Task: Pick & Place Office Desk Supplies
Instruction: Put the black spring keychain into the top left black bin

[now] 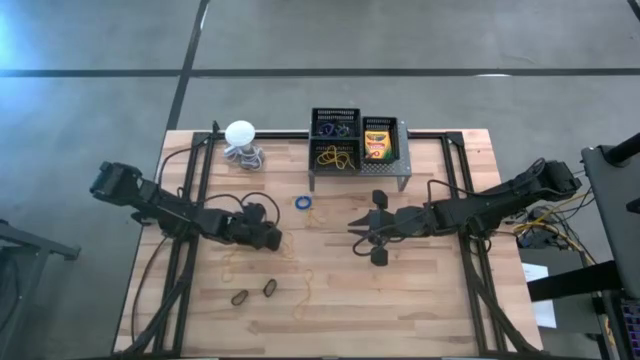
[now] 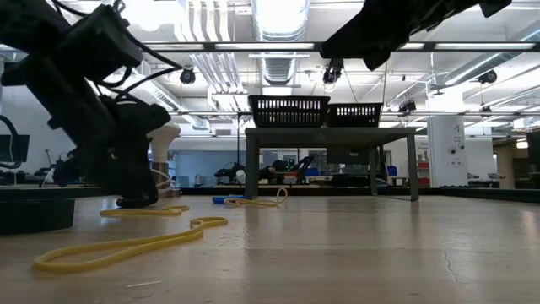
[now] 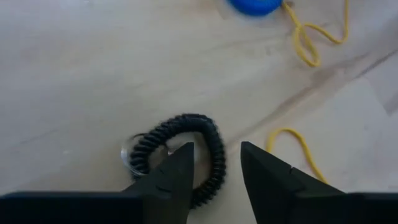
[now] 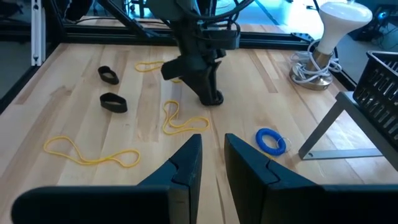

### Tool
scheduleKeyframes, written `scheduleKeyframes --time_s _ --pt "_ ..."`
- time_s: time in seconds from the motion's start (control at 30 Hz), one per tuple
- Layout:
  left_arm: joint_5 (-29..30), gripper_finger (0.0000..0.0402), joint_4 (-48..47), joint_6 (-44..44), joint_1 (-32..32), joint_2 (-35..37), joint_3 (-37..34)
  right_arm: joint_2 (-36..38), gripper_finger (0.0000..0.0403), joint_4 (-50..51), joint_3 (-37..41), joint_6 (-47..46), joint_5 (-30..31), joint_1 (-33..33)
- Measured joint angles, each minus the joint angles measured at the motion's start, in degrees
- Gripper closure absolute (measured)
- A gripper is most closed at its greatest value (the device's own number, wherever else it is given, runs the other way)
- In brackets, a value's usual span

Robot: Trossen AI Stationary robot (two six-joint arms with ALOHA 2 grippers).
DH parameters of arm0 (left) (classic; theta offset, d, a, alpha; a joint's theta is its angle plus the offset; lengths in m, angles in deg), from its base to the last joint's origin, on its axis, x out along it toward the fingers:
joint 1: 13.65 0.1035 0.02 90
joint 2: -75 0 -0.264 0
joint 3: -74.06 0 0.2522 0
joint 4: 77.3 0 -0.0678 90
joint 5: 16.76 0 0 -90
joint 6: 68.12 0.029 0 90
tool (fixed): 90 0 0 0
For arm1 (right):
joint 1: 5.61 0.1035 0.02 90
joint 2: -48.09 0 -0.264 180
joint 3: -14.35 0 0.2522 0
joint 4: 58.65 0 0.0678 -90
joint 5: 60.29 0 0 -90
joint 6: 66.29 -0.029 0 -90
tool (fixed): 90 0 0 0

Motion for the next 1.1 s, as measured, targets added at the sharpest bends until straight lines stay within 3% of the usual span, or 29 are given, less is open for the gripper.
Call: scheduleKeyframes --time_s 0.23,0.53,0.7,0.87,1.1 --pt "4.2 0.029 -0.4 2.8 0.0 0.0 -0.7 0.0 0.0339 -0.4 0.0 0.5 0.0 0.0" --pt "3.9 0.0298 0.3 4.0 0.1 -5.0 1.1 -2.3 0.0339 -1.1 0.1 0.4 0.0 0.0" --pt "3.6 0.0318 -5.1 5.6 0.2 -6.7 4.9 -3.2 0.0339 -1.2 -0.3 0.3 0.0 0.0" --pt "0.9 0.0388 -10.2 10.1 0.6 -6.8 8.0 0.8 0.0339 -0.5 -0.4 0.3 -0.1 0.1" --pt "-9.5 0.0391 -10.4 16.2 1.4 -6.4 17.5 11.0 0.0339 6.9 -0.5 0.4 -0.1 2.2"
